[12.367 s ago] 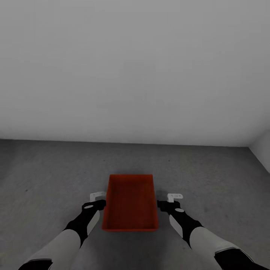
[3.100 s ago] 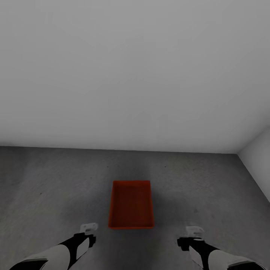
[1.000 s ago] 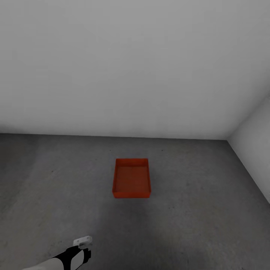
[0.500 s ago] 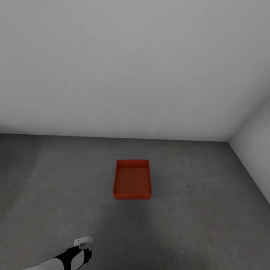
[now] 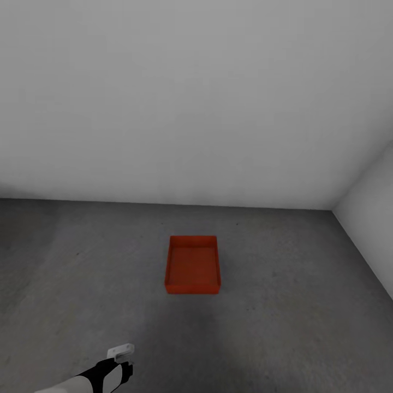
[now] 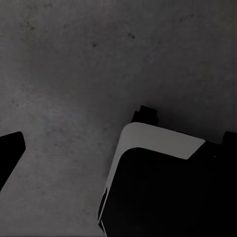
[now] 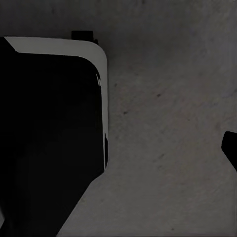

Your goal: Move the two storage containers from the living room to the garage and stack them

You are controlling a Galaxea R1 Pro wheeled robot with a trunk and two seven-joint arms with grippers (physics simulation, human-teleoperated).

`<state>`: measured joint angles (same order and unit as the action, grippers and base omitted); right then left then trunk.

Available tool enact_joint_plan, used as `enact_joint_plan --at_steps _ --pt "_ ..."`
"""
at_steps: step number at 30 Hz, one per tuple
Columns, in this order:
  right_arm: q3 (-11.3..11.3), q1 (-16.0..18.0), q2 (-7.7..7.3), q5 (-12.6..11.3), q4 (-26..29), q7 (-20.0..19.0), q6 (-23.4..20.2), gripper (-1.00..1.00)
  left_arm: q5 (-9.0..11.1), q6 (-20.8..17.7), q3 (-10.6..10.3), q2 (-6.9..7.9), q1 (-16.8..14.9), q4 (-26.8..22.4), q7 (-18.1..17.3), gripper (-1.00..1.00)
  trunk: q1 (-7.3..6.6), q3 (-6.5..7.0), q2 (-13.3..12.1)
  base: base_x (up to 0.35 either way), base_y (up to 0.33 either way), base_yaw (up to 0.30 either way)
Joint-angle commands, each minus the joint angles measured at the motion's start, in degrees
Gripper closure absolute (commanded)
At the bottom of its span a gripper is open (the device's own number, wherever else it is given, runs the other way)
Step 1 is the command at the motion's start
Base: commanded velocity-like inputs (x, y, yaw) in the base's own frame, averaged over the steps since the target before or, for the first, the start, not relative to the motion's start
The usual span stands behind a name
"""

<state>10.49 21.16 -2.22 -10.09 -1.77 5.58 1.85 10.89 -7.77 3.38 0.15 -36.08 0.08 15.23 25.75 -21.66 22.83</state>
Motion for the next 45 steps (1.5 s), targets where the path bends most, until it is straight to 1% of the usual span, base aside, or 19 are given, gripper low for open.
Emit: enact_joint_plan --at_steps 1,5,15,20,23,26,28,30,31,33,34,36,37,41,45 --pt "0.49 0.02 -0.01 -0.51 -0.17 0.05 0.22 -1.0 0.1 -0.13 0.31 -0.01 -0.05 0.01 0.15 -1.0 0.03 0.01 0.09 0.0 0.0 0.0" --pt "0.49 -0.06 -0.5 -0.4 -0.1 0.11 0.28 -1.0 0.1 -0.18 0.31 -0.02 -0.01 0.01 0.15 -1.0 0.03 0.37 0.09 0.0 0.0 0.0" --pt "0.49 -0.07 -0.62 -0.45 -0.08 0.14 0.3 -1.0 0.1 -0.1 0.31 -0.79 -0.03 0.01 0.05 -1.0 0.03 1.27 0.09 0.0 0.0 0.0" --pt "0.49 -0.07 -0.73 -0.45 -0.08 0.14 0.44 -1.0 0.1 -0.15 0.31 -0.9 0.02 0.02 0.0 -1.0 0.03 1.72 0.09 0.0 0.0 0.0" --pt "0.52 -0.07 -0.69 -0.45 -0.08 0.14 0.49 -1.0 0.12 -0.16 0.31 -0.98 0.89 0.01 -0.05 -1.0 0.03 1.98 0.09 0.0 0.0 0.0" --pt "0.54 -0.07 -0.51 -0.45 -0.11 0.14 0.46 -1.0 0.04 -0.12 0.37 -1.37 2.81 -0.03 -0.45 -1.0 0.03 2.25 0.09 0.0 0.0 0.0" --pt "0.52 -0.1 -0.4 -0.5 -0.14 0.12 0.43 -1.0 0.06 -0.09 0.38 -1.9 3.95 -0.04 -1.54 -1.0 0.03 2.43 0.09 0.0 0.0 0.0" --pt "0.51 -0.08 -0.37 -0.55 -0.15 0.08 0.39 -1.0 0.07 -0.07 0.39 -2.38 4.76 -0.03 -3.58 -1.0 0.03 2.61 0.09 0.0 0.0 0.0" --pt "0.5 -0.08 -0.36 -0.58 -0.16 0.07 0.37 -1.0 0.1 -0.06 0.4 -2.51 5.34 -0.02 -5.32 -1.0 0.03 2.7 0.09 0.0 0.0 0.0" --pt "0.5 -0.11 -0.4 -0.6 -0.16 0.06 0.39 -1.0 0.11 -0.04 0.4 -2.56 5.94 -0.03 -7.13 -1.0 0.03 2.88 0.09 0.0 0.0 0.0" --pt "0.5 -0.13 -0.36 -0.61 -0.16 0.06 0.41 -1.0 0.11 -0.01 0.4 -2.5 6.48 -0.05 -8.74 -1.0 0.03 2.97 0.09 0.0 0.0 0.0" --pt "0.49 -0.17 -0.32 -0.62 -0.17 0.05 0.4 -1.0 0.1 0.01 0.4 -2.38 6.87 -0.06 -9.95 -1.0 0.03 3.15 0.09 0.0 0.0 0.0" --pt "0.49 -0.49 -0.24 -0.58 -0.17 0.05 0.41 -1.0 0.08 0.42 0.4 -2.25 7.3 -0.07 -11.25 -1.0 0.03 3.24 0.09 0.0 0.0 0.0" --pt "0.54 -1.86 -0.26 -0.31 -0.17 0.05 0.47 -1.0 0.08 1.89 0.4 -2.3 7.5 -0.08 -11.86 -1.0 0.03 3.6 0.09 0.0 0.0 0.0" --pt "0.5 -3.01 -0.23 0.59 -0.17 0.05 0.51 -1.0 0.09 3.12 0.4 -2.28 7.58 -0.08 -12.09 -1.0 0.03 3.96 0.09 0.0 0.0 0.0"
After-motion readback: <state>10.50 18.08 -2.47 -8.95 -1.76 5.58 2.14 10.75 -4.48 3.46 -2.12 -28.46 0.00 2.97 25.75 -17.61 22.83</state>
